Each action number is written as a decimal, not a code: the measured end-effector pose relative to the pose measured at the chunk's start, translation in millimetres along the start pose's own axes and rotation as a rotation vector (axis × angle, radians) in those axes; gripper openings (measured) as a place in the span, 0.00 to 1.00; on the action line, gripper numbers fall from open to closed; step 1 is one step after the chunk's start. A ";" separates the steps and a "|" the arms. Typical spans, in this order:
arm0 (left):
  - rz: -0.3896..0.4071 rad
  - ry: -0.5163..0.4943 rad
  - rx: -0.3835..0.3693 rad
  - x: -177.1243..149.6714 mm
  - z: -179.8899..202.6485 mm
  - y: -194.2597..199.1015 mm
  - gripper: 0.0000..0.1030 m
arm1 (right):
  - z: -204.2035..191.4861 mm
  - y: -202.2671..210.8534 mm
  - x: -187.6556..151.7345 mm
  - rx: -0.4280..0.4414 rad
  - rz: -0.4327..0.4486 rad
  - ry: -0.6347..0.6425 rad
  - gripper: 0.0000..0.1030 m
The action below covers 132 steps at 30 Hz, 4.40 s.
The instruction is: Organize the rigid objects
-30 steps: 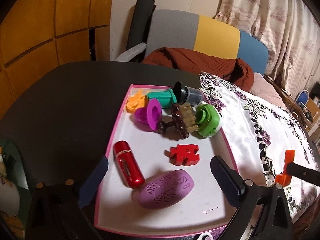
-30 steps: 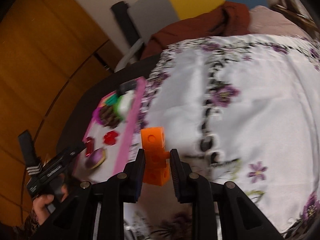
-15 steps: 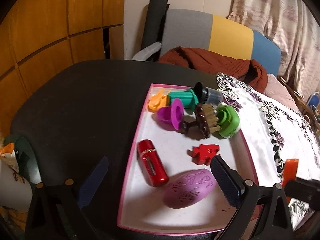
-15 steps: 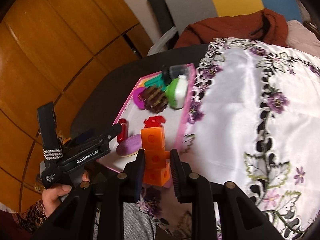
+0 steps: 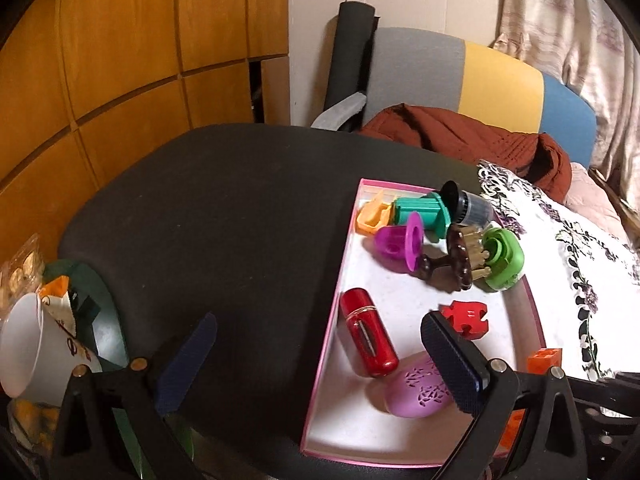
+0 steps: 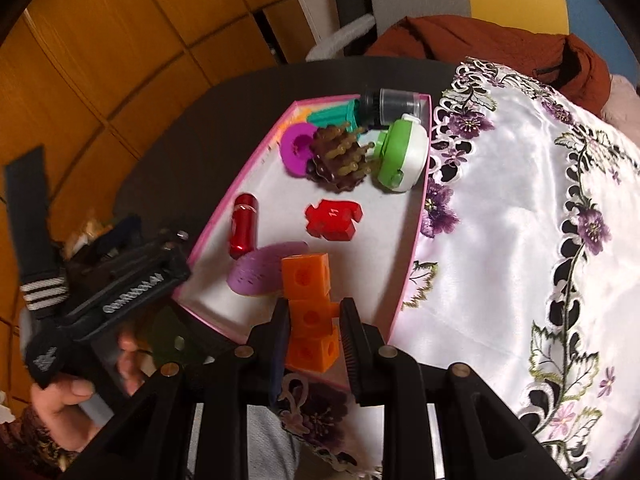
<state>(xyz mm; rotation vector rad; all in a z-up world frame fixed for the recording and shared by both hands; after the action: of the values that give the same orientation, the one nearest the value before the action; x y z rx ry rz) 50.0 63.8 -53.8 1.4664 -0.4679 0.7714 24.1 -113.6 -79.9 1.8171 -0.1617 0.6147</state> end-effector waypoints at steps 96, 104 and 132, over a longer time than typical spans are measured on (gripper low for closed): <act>-0.052 -0.067 0.071 11.7 14.9 39.3 1.00 | 16.5 24.5 33.7 -0.419 0.206 -0.114 0.71; -0.052 -0.060 0.063 11.4 16.2 40.6 1.00 | 18.2 23.6 33.1 -0.420 0.199 -0.119 0.71; -0.091 -0.052 0.035 6.6 20.4 35.5 1.00 | 23.5 24.9 32.6 -0.419 0.202 -0.135 0.71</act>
<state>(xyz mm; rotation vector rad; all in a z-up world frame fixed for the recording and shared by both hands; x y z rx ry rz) 32.8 42.6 -22.6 1.5331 -0.4259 0.6735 49.5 -137.4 -47.9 1.4433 -0.5312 0.5504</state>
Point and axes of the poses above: each gripper's, at about its wrist camera, not at the fingertips, and y roughly against the way its jaws point, z to its right, x to its top, the point moved 6 cm from there along -y, roughly the way its jaws point, and after that the axes turned 6 degrees about y, right-handed, at the moved point
